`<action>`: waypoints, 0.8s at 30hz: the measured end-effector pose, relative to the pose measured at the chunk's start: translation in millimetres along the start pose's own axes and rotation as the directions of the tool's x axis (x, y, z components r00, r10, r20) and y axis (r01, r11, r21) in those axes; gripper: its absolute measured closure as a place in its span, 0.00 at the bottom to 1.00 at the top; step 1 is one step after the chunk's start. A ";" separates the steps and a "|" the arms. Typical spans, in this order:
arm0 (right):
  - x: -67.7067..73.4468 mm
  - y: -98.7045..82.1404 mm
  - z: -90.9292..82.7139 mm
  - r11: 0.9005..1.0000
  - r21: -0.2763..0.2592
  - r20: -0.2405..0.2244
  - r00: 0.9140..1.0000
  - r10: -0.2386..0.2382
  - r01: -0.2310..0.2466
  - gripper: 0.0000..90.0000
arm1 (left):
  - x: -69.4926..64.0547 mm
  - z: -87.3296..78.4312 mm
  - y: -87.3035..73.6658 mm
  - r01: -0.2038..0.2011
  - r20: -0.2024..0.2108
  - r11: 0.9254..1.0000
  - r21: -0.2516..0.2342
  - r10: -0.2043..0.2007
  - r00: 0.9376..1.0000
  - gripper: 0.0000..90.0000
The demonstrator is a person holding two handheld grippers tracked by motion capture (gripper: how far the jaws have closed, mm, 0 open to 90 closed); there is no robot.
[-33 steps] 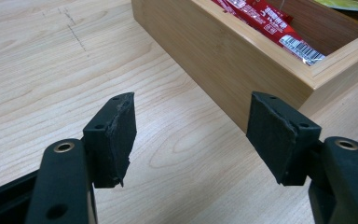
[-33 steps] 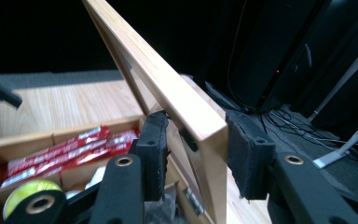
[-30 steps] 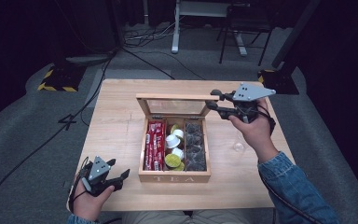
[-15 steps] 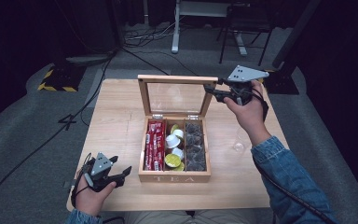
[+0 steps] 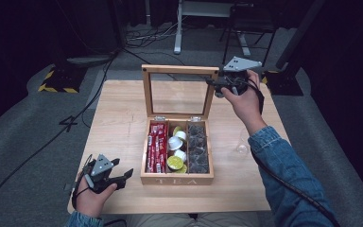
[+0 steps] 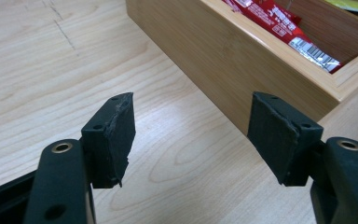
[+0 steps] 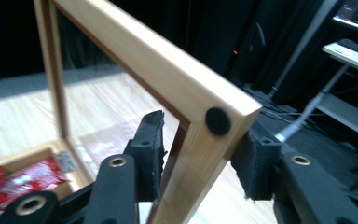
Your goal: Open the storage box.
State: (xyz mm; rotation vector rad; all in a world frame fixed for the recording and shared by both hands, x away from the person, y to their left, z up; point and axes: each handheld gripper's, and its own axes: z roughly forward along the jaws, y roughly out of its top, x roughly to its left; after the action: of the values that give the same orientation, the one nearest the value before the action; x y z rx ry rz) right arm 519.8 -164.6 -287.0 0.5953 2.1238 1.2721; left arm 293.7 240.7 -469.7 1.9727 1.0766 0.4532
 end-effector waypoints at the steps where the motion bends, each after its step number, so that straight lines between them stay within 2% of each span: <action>1: 0.0 0.0 0.0 1.000 0.000 0.000 1.000 0.000 0.000 0.61 | -1.2 1.2 -0.3 0.010 0.003 1.000 0.004 -0.010 1.000 0.36; 4: -3.4 1.0 7.0 1.000 0.012 0.012 1.000 0.012 -0.012 0.59 | -0.2 3.0 -0.4 -0.004 0.001 1.000 0.017 0.004 1.000 0.36; 10: -8.6 -3.3 21.8 0.998 0.040 0.029 0.999 0.044 -0.046 0.54 | 2.1 3.9 -1.7 0.005 0.001 1.000 0.026 -0.005 1.000 0.36; 16: -10.4 -16.9 37.8 0.994 0.068 0.040 0.996 0.083 -0.086 0.51 | 2.4 5.2 -2.1 0.006 -0.001 0.999 0.033 -0.005 1.000 0.35; 21: -11.4 -26.9 45.4 0.991 0.095 0.042 0.995 0.094 -0.098 0.51 | 3.1 5.8 -2.3 -0.004 -0.004 0.999 0.039 0.004 1.000 0.35; 24: -13.4 -34.8 50.2 0.986 0.116 0.036 0.993 0.115 -0.119 0.50 | 5.2 6.2 -2.6 0.011 -0.013 0.999 0.039 -0.011 1.000 0.35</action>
State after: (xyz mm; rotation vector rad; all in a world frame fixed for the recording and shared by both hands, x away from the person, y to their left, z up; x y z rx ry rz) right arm 561.1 -156.9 -333.3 0.7946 2.1784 1.1979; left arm 299.2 242.6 -475.9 1.9992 1.1115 0.4425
